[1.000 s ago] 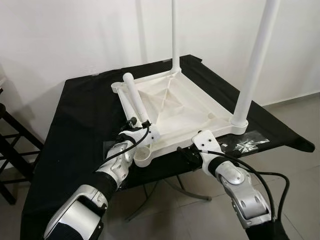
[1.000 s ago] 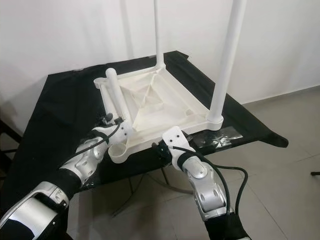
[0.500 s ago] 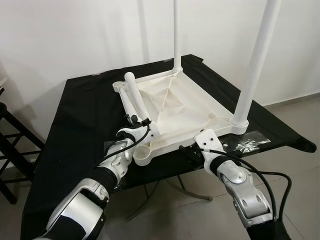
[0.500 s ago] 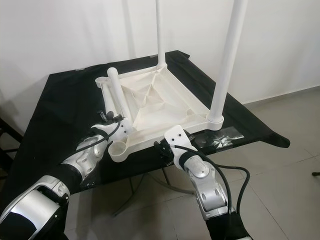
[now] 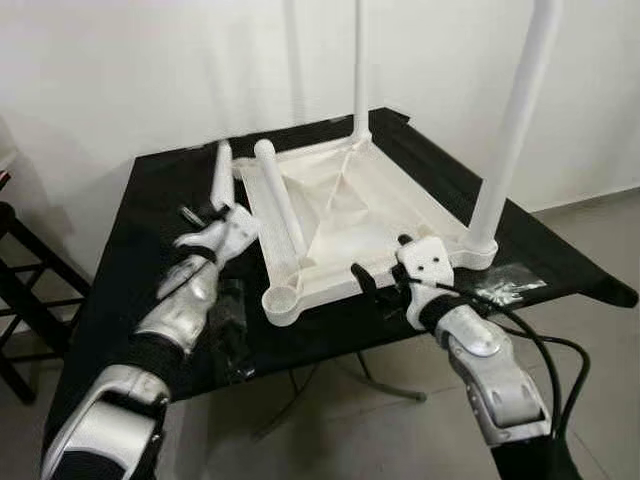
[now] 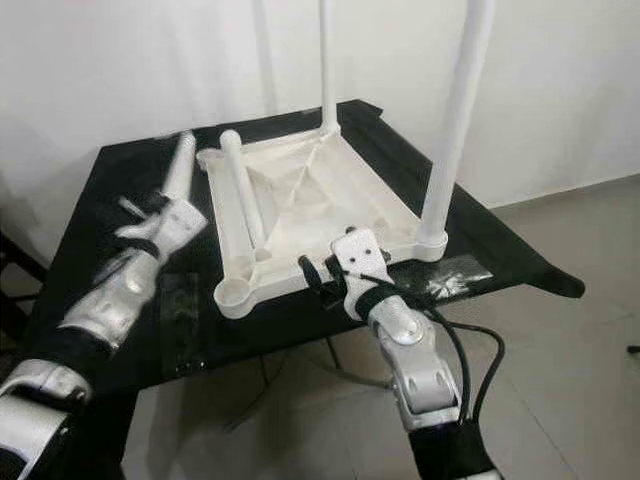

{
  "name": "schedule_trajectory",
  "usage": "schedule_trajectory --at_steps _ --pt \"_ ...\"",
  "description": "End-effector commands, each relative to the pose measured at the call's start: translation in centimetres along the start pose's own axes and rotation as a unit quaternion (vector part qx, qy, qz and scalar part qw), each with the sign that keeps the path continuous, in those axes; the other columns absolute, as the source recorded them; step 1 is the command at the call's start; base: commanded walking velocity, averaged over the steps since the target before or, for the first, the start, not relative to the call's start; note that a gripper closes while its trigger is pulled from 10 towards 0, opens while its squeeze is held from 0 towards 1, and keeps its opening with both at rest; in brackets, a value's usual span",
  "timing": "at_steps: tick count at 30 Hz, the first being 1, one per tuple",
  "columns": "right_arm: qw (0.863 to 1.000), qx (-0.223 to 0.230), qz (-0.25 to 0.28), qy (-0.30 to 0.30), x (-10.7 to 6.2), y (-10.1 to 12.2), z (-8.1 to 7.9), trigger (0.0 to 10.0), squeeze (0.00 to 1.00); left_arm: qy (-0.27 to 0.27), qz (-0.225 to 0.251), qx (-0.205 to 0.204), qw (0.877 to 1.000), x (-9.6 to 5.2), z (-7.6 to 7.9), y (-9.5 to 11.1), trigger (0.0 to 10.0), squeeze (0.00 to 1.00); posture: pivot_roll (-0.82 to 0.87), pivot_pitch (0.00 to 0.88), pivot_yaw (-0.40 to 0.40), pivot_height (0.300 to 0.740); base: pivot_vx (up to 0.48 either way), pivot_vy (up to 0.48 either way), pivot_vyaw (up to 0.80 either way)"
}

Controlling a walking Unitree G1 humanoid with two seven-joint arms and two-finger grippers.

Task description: Building children table

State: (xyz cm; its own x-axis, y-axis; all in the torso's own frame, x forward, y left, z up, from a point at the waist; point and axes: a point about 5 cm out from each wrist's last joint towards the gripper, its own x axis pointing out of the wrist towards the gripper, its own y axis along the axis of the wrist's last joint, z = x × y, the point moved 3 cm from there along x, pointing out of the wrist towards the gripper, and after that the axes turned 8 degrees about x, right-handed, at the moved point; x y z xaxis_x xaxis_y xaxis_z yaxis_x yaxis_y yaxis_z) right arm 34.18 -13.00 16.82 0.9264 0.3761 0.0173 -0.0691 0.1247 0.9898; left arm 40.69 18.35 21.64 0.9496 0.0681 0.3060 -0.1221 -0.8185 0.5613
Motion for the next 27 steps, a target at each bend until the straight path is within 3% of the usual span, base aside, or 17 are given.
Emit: schedule_trajectory --at_steps 1,5,8,10,12,14,15,17,18,19,20,21,22,23,25,26,27 --pt "0.999 0.02 0.03 0.012 0.2 1.2 -0.4 10.0 0.0 0.046 0.029 -0.064 0.997 0.1 -3.3 0.8 0.0 0.0 -0.12 0.0 0.08 0.74 0.0 0.0 0.0" --pt "0.994 0.088 0.054 0.025 0.4 2.1 -0.3 10.0 0.0 0.071 0.062 -0.187 0.978 0.0 -5.8 1.7 0.0 0.0 -0.11 0.0 0.08 0.74 0.0 0.0 0.0" --pt "0.99 0.122 0.066 0.038 0.5 2.6 -0.5 10.0 0.0 0.072 0.072 -0.232 0.967 0.0 -6.3 1.9 0.0 0.0 -0.11 0.0 0.08 0.74 0.0 0.0 0.0" --pt "0.963 0.235 0.102 0.078 0.6 4.2 -0.8 10.0 0.0 0.041 0.096 -0.364 0.926 -0.2 -6.5 2.7 0.0 0.0 -0.1 0.0 0.072 0.74 0.0 0.0 0.0" --pt "0.963 0.235 0.102 0.078 0.6 4.2 -0.8 10.0 0.0 0.041 0.096 -0.364 0.926 -0.2 -6.5 2.7 0.0 0.0 -0.1 0.0 0.072 0.74 0.0 0.0 0.0" --pt "0.923 0.332 0.135 0.139 0.7 5.7 -1.3 10.0 0.0 -0.018 0.123 -0.517 0.847 -1.0 -6.0 3.7 0.0 0.0 -0.09 0.0 0.068 0.74 0.0 0.0 0.0" --pt "0.923 0.332 0.135 0.139 0.7 5.7 -1.3 10.0 0.0 -0.018 0.123 -0.517 0.847 -1.0 -6.0 3.7 0.0 0.0 -0.09 0.0 0.068 0.74 0.0 0.0 0.0" --pt "0.882 0.401 0.169 0.181 0.7 7.2 -1.4 10.0 0.0 -0.057 0.15 -0.6 0.784 -2.1 -5.7 4.4 0.0 0.0 -0.09 0.0 0.063 0.74 0.0 0.0 0.0" --pt "0.882 0.401 0.169 0.181 0.7 7.2 -1.4 10.0 0.0 -0.057 0.15 -0.6 0.784 -2.1 -5.7 4.4 0.0 0.0 -0.09 0.0 0.063 0.74 0.0 0.0 0.0" --pt "0.854 0.439 0.191 0.204 0.6 8.1 -1.4 10.0 0.0 -0.071 0.161 -0.635 0.752 -2.7 -5.6 4.6 0.0 0.0 -0.08 0.0 0.059 0.74 0.0 0.0 0.0" --pt "0.854 0.439 0.191 0.204 0.6 8.1 -1.4 10.0 0.0 -0.071 0.161 -0.635 0.752 -2.7 -5.6 4.6 0.0 0.0 -0.08 0.0 0.059 0.74 0.0 0.0 0.0" --pt "0.807 0.482 0.228 0.255 0.0 9.8 -1.6 10.0 0.0 -0.087 0.185 -0.692 0.693 -3.8 -5.7 4.7 0.0 0.0 -0.08 0.0 0.053 0.74 0.0 0.0 0.0" --pt "0.794 0.489 0.237 0.274 -0.3 10.3 -1.8 10.0 0.0 -0.098 0.2 -0.714 0.664 -4.4 -5.8 4.8 0.0 0.0 -0.07 0.0 0.052 0.74 0.0 0.0 0.0" --pt "0.794 0.489 0.237 0.274 -0.3 10.3 -1.8 10.0 0.0 -0.098 0.2 -0.714 0.664 -4.4 -5.8 4.8 0.0 0.0 -0.07 0.0 0.052 0.74 0.0 0.0 0.0" --pt "0.776 0.502 0.242 0.296 -0.5 10.7 -2.2 10.0 0.0 -0.123 0.221 -0.749 0.613 -5.5 -5.8 4.9 0.0 0.0 -0.07 0.0 0.046 0.74 0.0 0.0 0.0" --pt "0.776 0.502 0.242 0.296 -0.5 10.7 -2.2 10.0 0.0 -0.123 0.221 -0.749 0.613 -5.5 -5.8 4.9 0.0 0.0 -0.07 0.0 0.046 0.74 0.0 0.0 0.0" --pt "0.763 0.512 0.245 0.309 -0.7 11.0 -2.4 10.0 0.0 -0.139 0.233 -0.763 0.587 -6.2 -5.6 5.0 0.0 0.0 -0.07 0.0 0.043 0.74 0.0 0.0 0.0"
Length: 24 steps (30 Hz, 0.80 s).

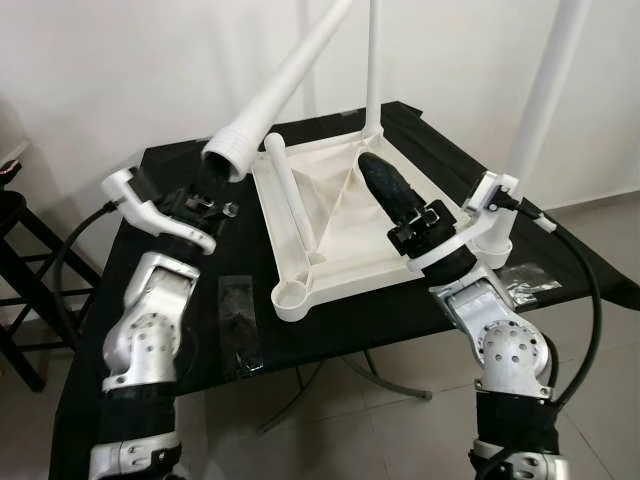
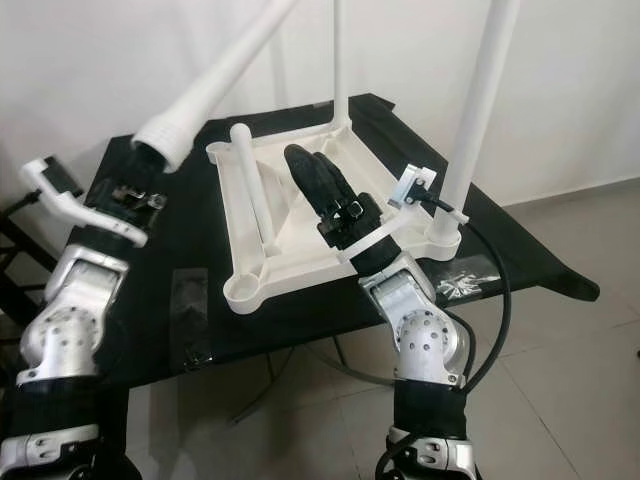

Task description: Building children table

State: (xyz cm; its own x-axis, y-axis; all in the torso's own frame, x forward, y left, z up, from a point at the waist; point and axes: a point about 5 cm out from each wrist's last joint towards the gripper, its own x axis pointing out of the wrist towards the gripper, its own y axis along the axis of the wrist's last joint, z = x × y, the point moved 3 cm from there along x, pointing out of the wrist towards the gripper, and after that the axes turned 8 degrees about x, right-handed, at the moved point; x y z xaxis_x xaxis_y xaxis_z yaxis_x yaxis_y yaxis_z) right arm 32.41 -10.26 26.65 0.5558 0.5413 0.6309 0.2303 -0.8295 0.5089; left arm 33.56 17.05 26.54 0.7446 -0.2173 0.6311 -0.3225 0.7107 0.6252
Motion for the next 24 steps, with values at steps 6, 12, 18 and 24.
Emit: schedule_trajectory --at_steps 6,12,18,24 --pt "0.994 0.059 -0.017 0.092 1.2 -0.7 -2.7 10.0 0.0 -0.103 -0.01 -0.114 0.988 -2.5 3.0 -1.1 0.0 0.0 -0.06 0.0 0.039 0.74 0.0 0.0 0.0" --pt "0.989 0.078 -0.022 0.123 2.0 -0.8 -3.5 10.0 0.0 -0.133 -0.043 -0.137 0.981 -3.9 3.5 -2.3 0.0 0.0 -0.06 0.0 0.035 0.74 0.0 0.0 0.0" --pt "0.98 0.115 -0.034 0.157 3.4 -1.3 -4.7 10.0 0.0 -0.182 -0.069 -0.187 0.963 -5.8 4.5 -2.7 0.0 0.0 -0.05 0.0 0.024 0.74 0.0 0.0 0.0" --pt "0.975 0.12 -0.07 0.175 3.5 -2.2 -5.4 10.0 0.0 -0.226 -0.102 -0.204 0.947 -7.0 6.0 -3.1 0.0 0.0 -0.05 0.0 0.02 0.74 0.0 0.0 0.0"
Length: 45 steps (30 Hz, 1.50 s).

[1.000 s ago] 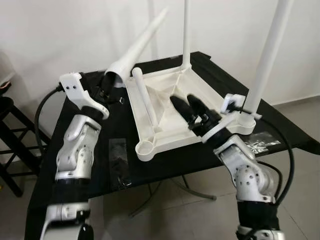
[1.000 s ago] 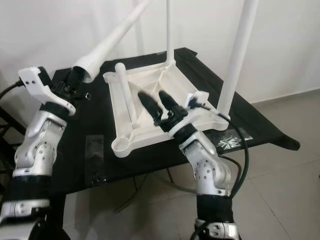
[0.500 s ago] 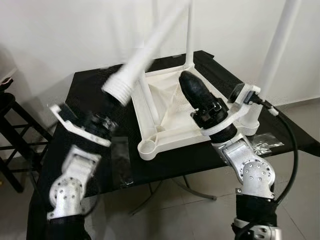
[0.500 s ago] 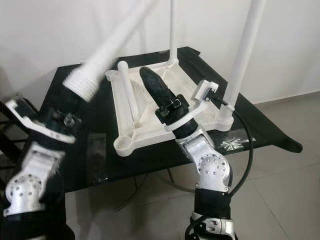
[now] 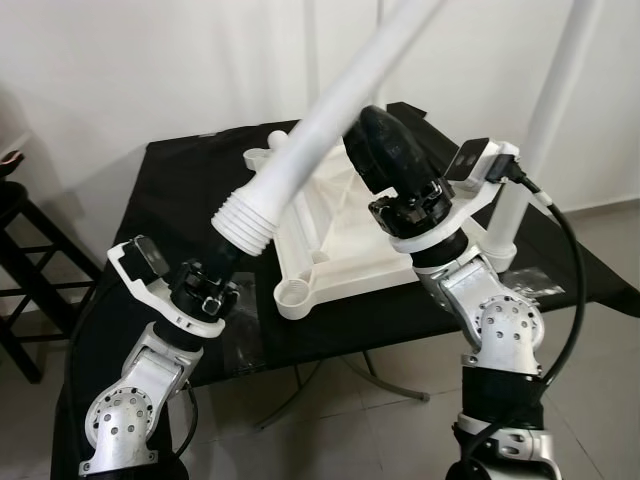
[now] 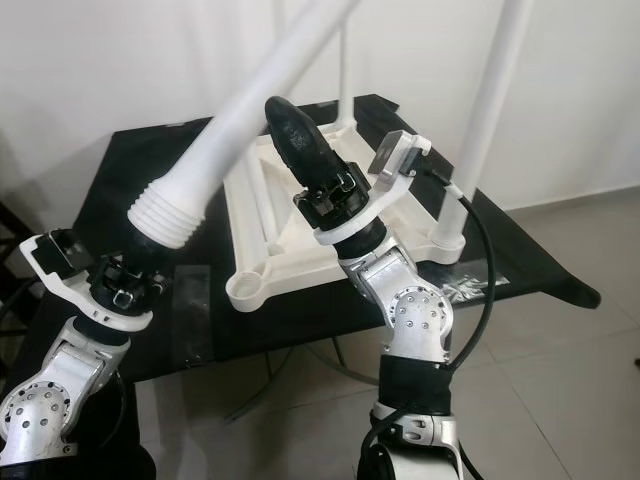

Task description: Building children table

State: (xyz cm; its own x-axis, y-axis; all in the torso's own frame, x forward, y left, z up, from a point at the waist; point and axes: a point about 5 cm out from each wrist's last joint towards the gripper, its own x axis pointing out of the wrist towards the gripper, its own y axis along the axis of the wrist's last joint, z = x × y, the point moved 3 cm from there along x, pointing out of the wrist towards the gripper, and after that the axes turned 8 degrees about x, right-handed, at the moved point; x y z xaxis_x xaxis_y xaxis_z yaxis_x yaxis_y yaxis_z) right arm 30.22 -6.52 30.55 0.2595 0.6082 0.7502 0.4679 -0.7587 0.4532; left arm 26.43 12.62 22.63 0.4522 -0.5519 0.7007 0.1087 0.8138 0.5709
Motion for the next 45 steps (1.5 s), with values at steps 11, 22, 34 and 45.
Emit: schedule_trajectory --at_steps 11,22,34,45 --pt "0.992 -0.02 -0.12 -0.015 -0.7 -2.7 0.5 10.0 0.0 -0.046 -0.039 -0.015 0.998 0.2 1.3 -1.0 0.0 0.0 -0.06 0.0 0.022 0.74 0.0 0.0 0.0" --pt "0.992 -0.014 -0.123 0.038 -0.4 -2.7 -0.9 0.0 0.0 -0.06 -0.073 -0.031 0.995 0.2 1.8 -2.6 0.0 0.0 -0.06 0.0 0.025 0.74 0.0 0.0 0.0" --pt "0.99 -0.01 -0.126 0.062 -0.6 -2.8 -1.3 0.0 0.0 -0.068 -0.092 -0.041 0.993 0.1 1.9 -3.6 0.0 0.0 -0.06 0.0 0.027 0.74 0.0 0.0 0.0" --pt "0.991 -0.036 -0.12 0.038 -0.7 -2.3 -0.6 0.0 0.0 -0.016 -0.098 -0.024 0.995 -0.2 0.2 -3.9 10.0 1.0 -0.07 0.0 0.031 0.74 0.0 0.0 0.0"
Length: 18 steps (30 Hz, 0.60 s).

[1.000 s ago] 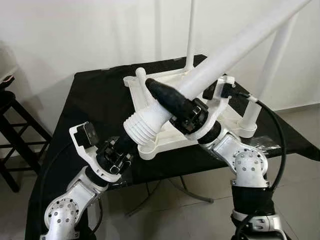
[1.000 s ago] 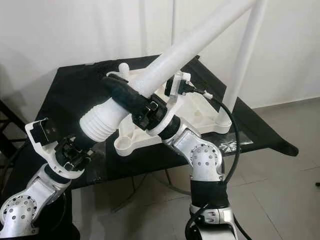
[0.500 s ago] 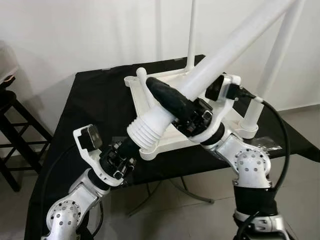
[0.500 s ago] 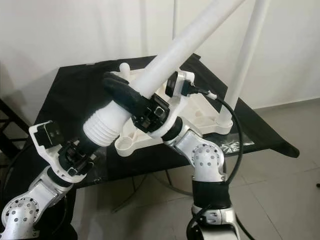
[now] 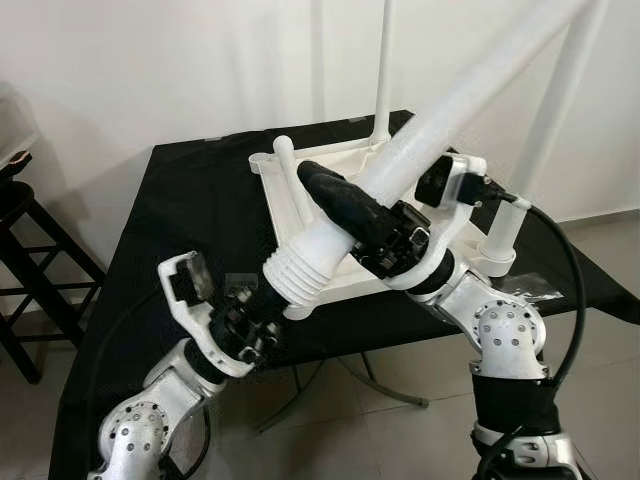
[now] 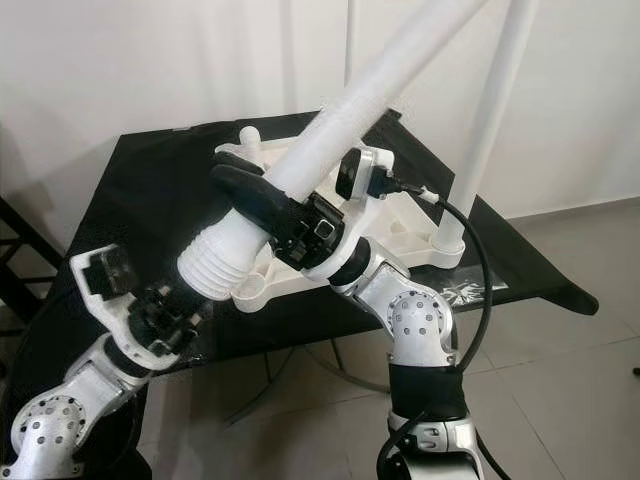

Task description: Building children table

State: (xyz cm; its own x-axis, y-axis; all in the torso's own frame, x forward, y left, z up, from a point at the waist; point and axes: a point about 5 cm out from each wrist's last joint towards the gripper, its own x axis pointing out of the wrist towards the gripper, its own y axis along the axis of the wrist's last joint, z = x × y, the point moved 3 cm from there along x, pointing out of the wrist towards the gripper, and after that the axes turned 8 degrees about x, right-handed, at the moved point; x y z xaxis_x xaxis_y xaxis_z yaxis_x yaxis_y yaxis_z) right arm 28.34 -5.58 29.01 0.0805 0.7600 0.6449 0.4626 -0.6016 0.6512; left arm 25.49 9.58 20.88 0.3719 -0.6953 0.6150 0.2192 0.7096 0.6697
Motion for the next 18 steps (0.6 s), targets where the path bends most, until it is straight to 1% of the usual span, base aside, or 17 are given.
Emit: schedule_trajectory --at_steps 1,3,4,5,6,7,8,9,10,11,12,14,17,18 --pt "1.0 -0.009 0.003 0.0 0.4 0.1 0.0 0.0 0.0 0.013 -0.009 -0.005 1.0 -0.2 -0.4 -0.3 10.0 1.0 -0.07 0.0 0.031 0.74 0.0 0.0 0.0" --pt "1.0 -0.016 0.009 -0.007 0.4 0.4 0.2 0.0 0.0 0.015 -0.006 -0.007 1.0 -0.4 -0.5 -0.2 10.0 1.0 -0.07 0.0 0.032 0.74 0.0 0.0 0.0" --pt "0.999 -0.027 0.023 -0.019 0.3 1.2 0.6 0.0 0.0 0.025 -0.009 -0.009 1.0 -1.2 -0.8 -0.2 10.0 1.0 -0.07 0.0 0.033 0.74 0.0 0.0 0.0" --pt "0.999 -0.027 0.023 -0.019 0.3 1.2 0.6 0.0 0.0 0.025 -0.009 -0.009 1.0 -1.2 -0.8 -0.2 10.0 1.0 -0.07 0.0 0.033 0.74 0.0 0.0 0.0" --pt "0.998 -0.036 0.034 -0.025 0.3 1.8 0.7 0.0 0.0 0.035 -0.014 -0.01 0.999 -1.8 -1.1 -0.3 10.0 1.0 -0.07 0.0 0.033 0.74 0.0 0.0 0.0" --pt "0.998 -0.036 0.034 -0.025 0.3 1.8 0.7 0.0 0.0 0.035 -0.014 -0.01 0.999 -1.8 -1.1 -0.3 10.0 1.0 -0.07 0.0 0.033 0.74 0.0 0.0 0.0" --pt "0.998 -0.044 0.042 -0.03 0.2 2.4 0.9 0.0 0.0 0.043 -0.022 -0.011 0.999 -2.5 -1.3 -0.4 10.0 1.0 -0.07 0.0 0.033 0.74 0.0 0.0 0.0" --pt "0.998 -0.044 0.042 -0.03 0.2 2.4 0.9 0.0 0.0 0.043 -0.022 -0.011 0.999 -2.5 -1.3 -0.4 10.0 1.0 -0.07 0.0 0.033 0.74 0.0 0.0 0.0" --pt "0.997 -0.055 0.051 -0.035 0.2 3.1 0.9 0.0 0.0 0.055 -0.03 -0.012 0.998 -3.4 -1.6 -0.5 10.0 1.0 -0.07 0.0 0.034 0.74 0.0 0.0 0.0" --pt "0.997 -0.055 0.051 -0.035 0.2 3.1 0.9 0.0 0.0 0.055 -0.03 -0.012 0.998 -3.4 -1.6 -0.5 10.0 1.0 -0.07 0.0 0.034 0.74 0.0 0.0 0.0" --pt "0.995 -0.067 0.057 -0.041 0.1 3.8 0.9 0.0 0.0 0.064 -0.035 -0.012 0.997 -4.0 -1.8 -0.5 10.0 1.0 -0.07 0.0 0.033 0.74 0.0 0.0 0.0" --pt "0.993 -0.084 0.068 -0.053 0.0 4.7 1.0 0.0 0.0 0.08 -0.038 -0.009 0.996 -4.9 -2.1 -0.4 10.0 1.0 -0.07 0.0 0.034 0.74 0.0 0.0 0.0" --pt "0.989 -0.099 0.087 -0.073 -0.2 5.8 1.3 0.0 0.0 0.094 -0.039 -0.002 0.995 -5.2 -2.5 -0.4 10.0 1.0 -0.07 0.0 0.03 0.74 0.0 0.0 0.0" --pt "0.989 -0.099 0.087 -0.073 -0.2 5.8 1.3 0.0 0.0 0.094 -0.039 -0.002 0.995 -5.2 -2.5 -0.4 10.0 1.0 -0.07 0.0 0.03 0.74 0.0 0.0 0.0"
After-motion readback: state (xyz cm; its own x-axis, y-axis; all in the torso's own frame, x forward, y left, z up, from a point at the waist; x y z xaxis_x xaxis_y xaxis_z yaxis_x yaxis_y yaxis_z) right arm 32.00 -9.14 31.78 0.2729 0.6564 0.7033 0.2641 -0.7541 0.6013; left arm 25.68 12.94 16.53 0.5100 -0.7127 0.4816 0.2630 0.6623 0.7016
